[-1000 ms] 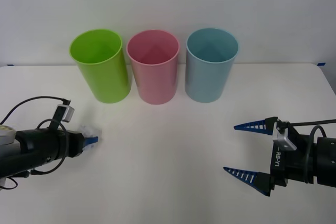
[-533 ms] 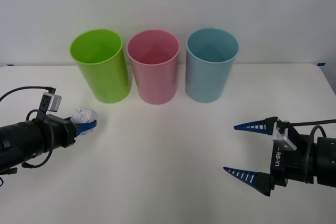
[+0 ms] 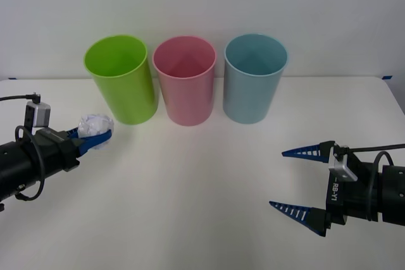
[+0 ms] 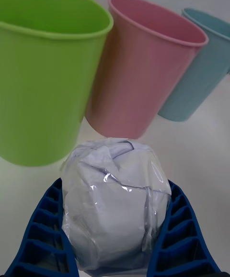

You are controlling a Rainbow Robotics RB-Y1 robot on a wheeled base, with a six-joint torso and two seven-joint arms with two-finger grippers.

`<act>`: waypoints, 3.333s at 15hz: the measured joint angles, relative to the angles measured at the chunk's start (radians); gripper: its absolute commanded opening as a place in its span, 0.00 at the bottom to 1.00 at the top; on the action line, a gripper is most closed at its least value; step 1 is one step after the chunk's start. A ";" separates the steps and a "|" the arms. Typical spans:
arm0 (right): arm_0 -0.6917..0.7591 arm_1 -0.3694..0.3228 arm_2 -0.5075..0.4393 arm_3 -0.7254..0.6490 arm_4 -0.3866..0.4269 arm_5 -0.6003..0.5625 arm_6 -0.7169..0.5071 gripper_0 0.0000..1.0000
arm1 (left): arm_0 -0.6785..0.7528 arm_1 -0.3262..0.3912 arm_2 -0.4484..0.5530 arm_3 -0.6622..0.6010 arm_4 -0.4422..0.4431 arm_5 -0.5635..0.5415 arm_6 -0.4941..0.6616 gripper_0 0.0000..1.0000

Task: Put cans in the blue bin and PET bottles in the pink bin and trash in the green bin.

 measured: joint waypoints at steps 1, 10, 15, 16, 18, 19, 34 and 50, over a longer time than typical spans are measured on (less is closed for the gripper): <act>0.000 0.000 0.000 0.000 0.000 0.000 0.000 1.00 | 0.035 -0.016 0.058 -0.016 -0.020 -0.006 -0.001 0.00; 0.000 0.000 0.000 0.000 0.000 0.000 0.000 1.00 | 0.084 -0.061 0.307 -0.126 -0.024 0.065 0.052 0.00; 0.000 0.000 0.000 0.000 0.000 0.000 0.000 1.00 | 0.013 -0.012 0.340 -0.207 -0.046 0.250 0.142 0.00; 0.000 0.000 0.000 0.000 0.000 0.000 0.000 1.00 | -0.018 0.000 0.319 -0.212 -0.048 0.286 0.150 0.00; 0.000 0.000 0.000 0.000 0.000 0.000 0.000 1.00 | -0.107 0.024 0.246 -0.201 -0.051 0.357 0.157 0.00; 0.000 0.000 0.000 0.000 0.000 0.000 0.000 1.00 | -0.162 0.036 0.197 -0.184 -0.049 0.382 0.161 0.00; 0.000 0.000 0.000 0.000 0.000 0.000 0.000 1.00 | -0.960 0.067 -0.615 0.179 0.284 0.494 0.194 0.00; 0.000 0.000 0.000 0.000 0.000 0.000 0.000 1.00 | -1.143 -0.011 -0.853 0.320 0.419 0.493 0.197 0.00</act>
